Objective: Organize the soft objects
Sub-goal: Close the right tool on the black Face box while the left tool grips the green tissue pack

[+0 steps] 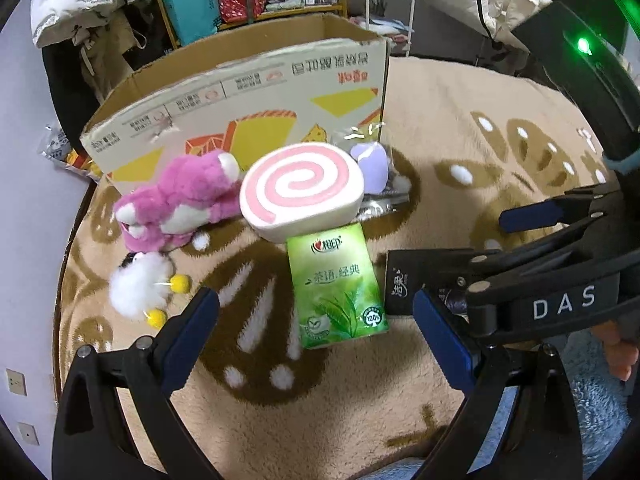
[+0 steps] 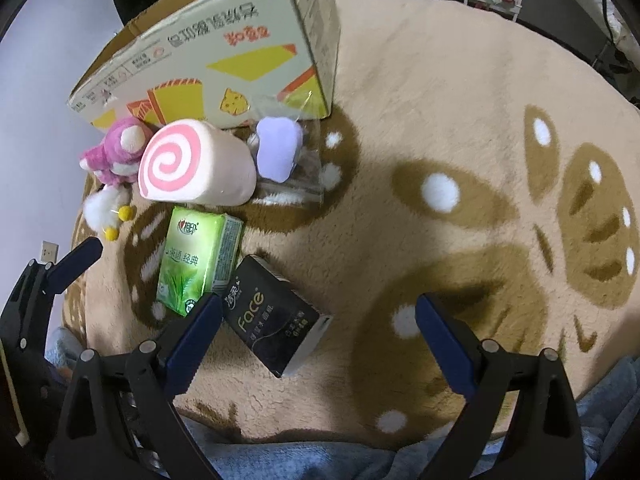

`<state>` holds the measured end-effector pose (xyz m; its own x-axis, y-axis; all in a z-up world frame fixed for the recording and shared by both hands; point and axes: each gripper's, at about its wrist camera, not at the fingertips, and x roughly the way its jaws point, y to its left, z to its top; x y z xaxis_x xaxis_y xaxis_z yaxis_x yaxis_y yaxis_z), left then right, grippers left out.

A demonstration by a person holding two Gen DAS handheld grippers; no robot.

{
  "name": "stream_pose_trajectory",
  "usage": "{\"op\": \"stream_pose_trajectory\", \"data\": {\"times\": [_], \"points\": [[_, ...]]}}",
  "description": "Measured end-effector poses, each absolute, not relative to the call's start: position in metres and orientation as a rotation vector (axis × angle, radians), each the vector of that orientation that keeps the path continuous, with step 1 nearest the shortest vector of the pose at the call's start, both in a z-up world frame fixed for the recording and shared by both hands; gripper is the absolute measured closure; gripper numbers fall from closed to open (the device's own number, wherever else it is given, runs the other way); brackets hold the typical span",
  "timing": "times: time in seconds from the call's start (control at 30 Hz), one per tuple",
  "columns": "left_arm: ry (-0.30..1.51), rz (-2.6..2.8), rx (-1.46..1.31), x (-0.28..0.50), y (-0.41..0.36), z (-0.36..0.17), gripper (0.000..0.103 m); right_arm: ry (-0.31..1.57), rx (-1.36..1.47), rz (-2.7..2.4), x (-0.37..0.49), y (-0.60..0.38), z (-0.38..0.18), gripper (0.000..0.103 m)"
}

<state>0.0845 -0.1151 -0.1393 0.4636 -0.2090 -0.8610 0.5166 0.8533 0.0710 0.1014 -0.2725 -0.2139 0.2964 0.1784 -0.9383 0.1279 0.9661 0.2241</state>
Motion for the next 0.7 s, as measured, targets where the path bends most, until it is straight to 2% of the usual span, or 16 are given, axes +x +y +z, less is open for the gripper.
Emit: {"op": "stream_pose_trajectory", "data": {"times": [0.13, 0.4, 0.7], "points": [[1.010, -0.461, 0.374, 0.084, -0.119, -0.146, 0.007, 1.297, 0.287, 0.054, 0.106, -0.267, -0.222, 0.013], [1.049, -0.467, 0.383, 0.087, -0.117, -0.155, 0.007, 1.350, 0.314, 0.094, 0.113, -0.256, -0.240, 0.022], [1.073, -0.477, 0.402, 0.089, -0.120, -0.163, 0.007, 1.364, 0.318, 0.127, 0.112, -0.244, -0.252, 0.040]]}}
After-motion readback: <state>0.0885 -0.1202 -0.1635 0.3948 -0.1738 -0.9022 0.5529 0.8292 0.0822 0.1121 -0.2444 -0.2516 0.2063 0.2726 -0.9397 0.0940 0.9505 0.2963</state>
